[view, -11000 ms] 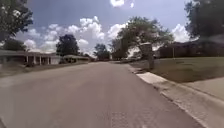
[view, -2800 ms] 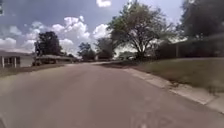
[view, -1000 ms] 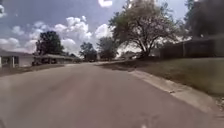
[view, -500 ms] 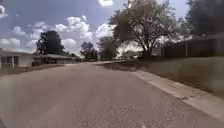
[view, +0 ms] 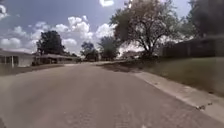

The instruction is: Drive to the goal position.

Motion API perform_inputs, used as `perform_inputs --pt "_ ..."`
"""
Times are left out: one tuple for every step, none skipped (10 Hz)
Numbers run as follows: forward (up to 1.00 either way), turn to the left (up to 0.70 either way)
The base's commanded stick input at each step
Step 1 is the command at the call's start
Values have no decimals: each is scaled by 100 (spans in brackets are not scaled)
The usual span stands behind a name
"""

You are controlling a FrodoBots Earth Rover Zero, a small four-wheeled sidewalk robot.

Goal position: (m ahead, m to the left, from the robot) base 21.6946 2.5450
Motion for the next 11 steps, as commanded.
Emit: perform_inputs --pt "70 0" --pt "70 0" --pt "70 0" --pt "70 0" --pt "70 0" --pt "70 0" --pt "70 0" --pt "70 0" --pt "70 0" --pt "70 0" --pt "70 0"
